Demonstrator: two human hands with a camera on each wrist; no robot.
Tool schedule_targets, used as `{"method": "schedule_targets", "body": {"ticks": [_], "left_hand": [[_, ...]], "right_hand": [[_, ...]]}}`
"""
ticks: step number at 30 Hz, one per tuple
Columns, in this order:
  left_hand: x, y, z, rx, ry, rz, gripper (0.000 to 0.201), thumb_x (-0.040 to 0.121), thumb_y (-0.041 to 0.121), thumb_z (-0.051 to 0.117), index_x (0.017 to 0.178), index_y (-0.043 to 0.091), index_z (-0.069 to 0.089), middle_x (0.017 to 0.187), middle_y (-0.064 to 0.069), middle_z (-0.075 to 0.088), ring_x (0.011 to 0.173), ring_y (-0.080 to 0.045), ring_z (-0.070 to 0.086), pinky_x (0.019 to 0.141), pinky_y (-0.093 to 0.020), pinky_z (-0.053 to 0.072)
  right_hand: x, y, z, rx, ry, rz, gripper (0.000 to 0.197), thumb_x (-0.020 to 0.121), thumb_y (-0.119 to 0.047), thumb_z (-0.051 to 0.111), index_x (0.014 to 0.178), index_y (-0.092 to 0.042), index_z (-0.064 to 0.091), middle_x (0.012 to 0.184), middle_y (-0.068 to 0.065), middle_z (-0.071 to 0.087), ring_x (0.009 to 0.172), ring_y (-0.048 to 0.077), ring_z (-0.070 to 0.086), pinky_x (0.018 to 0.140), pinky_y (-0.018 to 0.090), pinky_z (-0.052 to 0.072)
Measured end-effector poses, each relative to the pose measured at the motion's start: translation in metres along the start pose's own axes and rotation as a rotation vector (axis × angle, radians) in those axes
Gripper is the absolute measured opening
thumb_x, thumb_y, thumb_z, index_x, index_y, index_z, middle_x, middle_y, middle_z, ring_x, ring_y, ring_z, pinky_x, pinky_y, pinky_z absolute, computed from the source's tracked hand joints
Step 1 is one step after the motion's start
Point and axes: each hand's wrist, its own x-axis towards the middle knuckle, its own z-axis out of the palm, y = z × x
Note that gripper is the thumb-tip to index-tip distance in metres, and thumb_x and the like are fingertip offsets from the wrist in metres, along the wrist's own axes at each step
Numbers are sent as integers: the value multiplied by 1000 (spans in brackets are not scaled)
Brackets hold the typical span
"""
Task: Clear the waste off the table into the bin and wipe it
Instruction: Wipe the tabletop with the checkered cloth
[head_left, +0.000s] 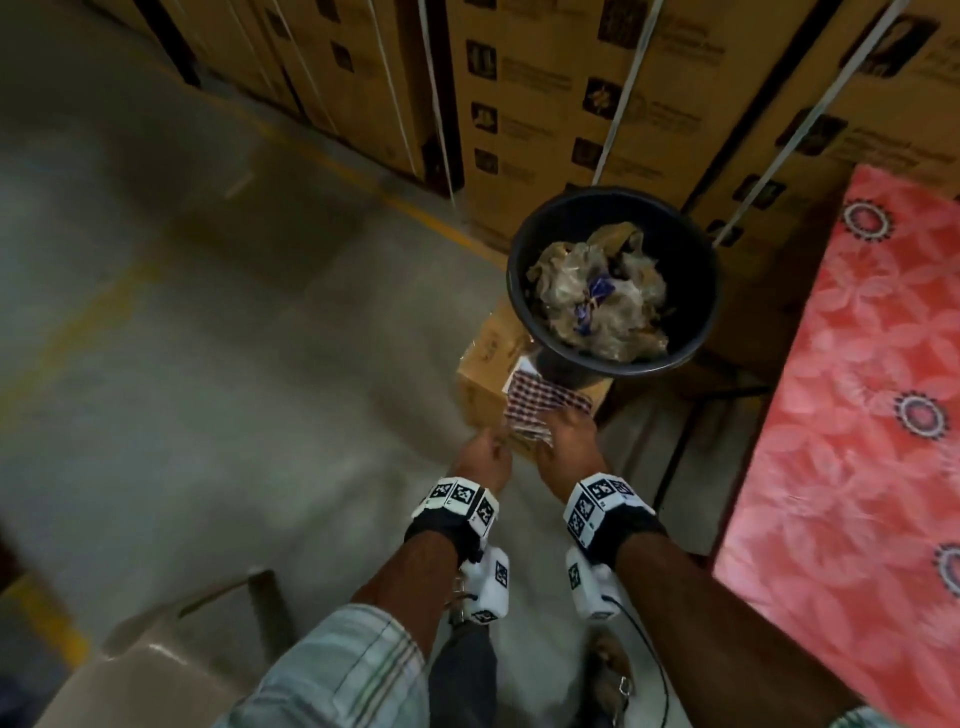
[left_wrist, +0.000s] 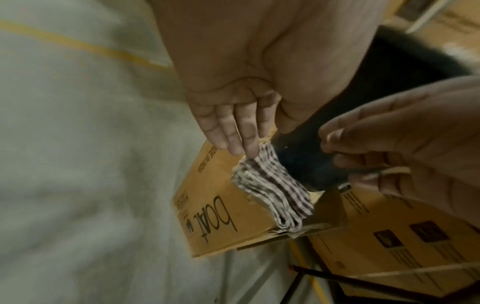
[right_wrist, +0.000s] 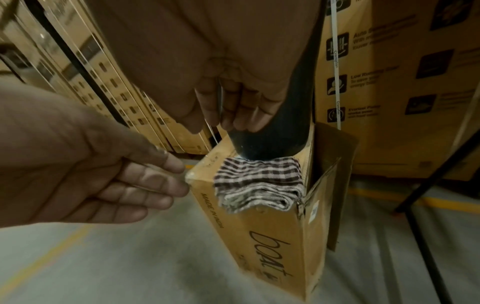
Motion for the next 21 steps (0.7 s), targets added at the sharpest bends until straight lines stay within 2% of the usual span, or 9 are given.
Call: {"method": "schedule_targets", "body": {"ticks": [2, 5, 7, 9, 11, 14, 17, 19, 21], "left_hand": [[25, -10, 9, -132, -15, -68, 30, 99, 25, 45, 127, 18, 52, 117, -10, 63, 105, -30, 62, 87, -33, 49], [60, -20, 30, -280, -24, -139, 37, 99, 36, 48, 130, 16, 50, 126, -12, 61, 113, -31, 59, 97, -40, 48], [82, -23, 41, -353, -25, -203, 41, 100, 41, 45, 131, 14, 50, 130, -13, 58, 116, -31, 56, 99, -36, 44], [98, -23, 48, -466, -6, -264, 42, 100, 42, 44, 130, 13, 51, 128, -10, 58, 117, -30, 54, 95, -32, 40], [106, -20, 49, -550, 10, -274, 40, 99, 42, 45, 126, 13, 53, 118, -7, 59, 112, -28, 56, 89, -29, 39], [110, -18, 50, -608, 26, -228, 31, 99, 32, 50, 117, 8, 60, 104, -11, 65, 97, -28, 60, 77, -26, 42], [101, -10, 38, -612, 8, -177, 14, 98, 19, 51, 98, 11, 63, 89, -6, 64, 80, -20, 58, 71, -26, 44], [92, -2, 29, -639, -24, -177, 13, 97, 16, 53, 89, 17, 64, 89, -5, 68, 85, -23, 63, 82, -33, 51], [79, 6, 21, -637, -41, -172, 16, 96, 18, 54, 85, 20, 64, 88, -4, 70, 92, -27, 66, 93, -42, 52]], "right_hand": [[19, 10, 13, -51, -7, -6, 44, 82, -13, 57, 126, -11, 53, 129, 15, 51, 122, 34, 42, 104, 39, 34], [43, 26, 32, -126, -16, 24, 55, 80, -14, 57, 134, -16, 46, 138, 11, 46, 129, 33, 36, 106, 40, 31], [53, 36, 42, -165, -33, 69, 61, 78, -15, 57, 138, -20, 42, 144, 7, 40, 132, 32, 31, 105, 44, 31], [59, 46, 51, -219, -75, 68, 66, 77, -16, 57, 140, -20, 38, 147, 7, 36, 134, 33, 29, 105, 47, 32], [62, 55, 59, -256, -107, 12, 69, 73, -16, 60, 139, -16, 39, 145, 10, 38, 131, 35, 33, 105, 46, 35], [65, 62, 62, -281, -121, -31, 70, 70, -16, 62, 138, -13, 41, 143, 13, 40, 129, 37, 35, 106, 45, 35], [59, 56, 50, -271, -151, -30, 71, 73, -15, 61, 140, -15, 38, 146, 12, 36, 131, 36, 32, 108, 42, 32], [50, 46, 36, -271, -195, -19, 71, 74, -17, 61, 140, -17, 35, 145, 11, 35, 131, 34, 32, 108, 40, 31], [36, 34, 20, -247, -209, -12, 73, 74, -21, 64, 140, -18, 32, 144, 11, 36, 130, 32, 34, 108, 40, 32]]}}
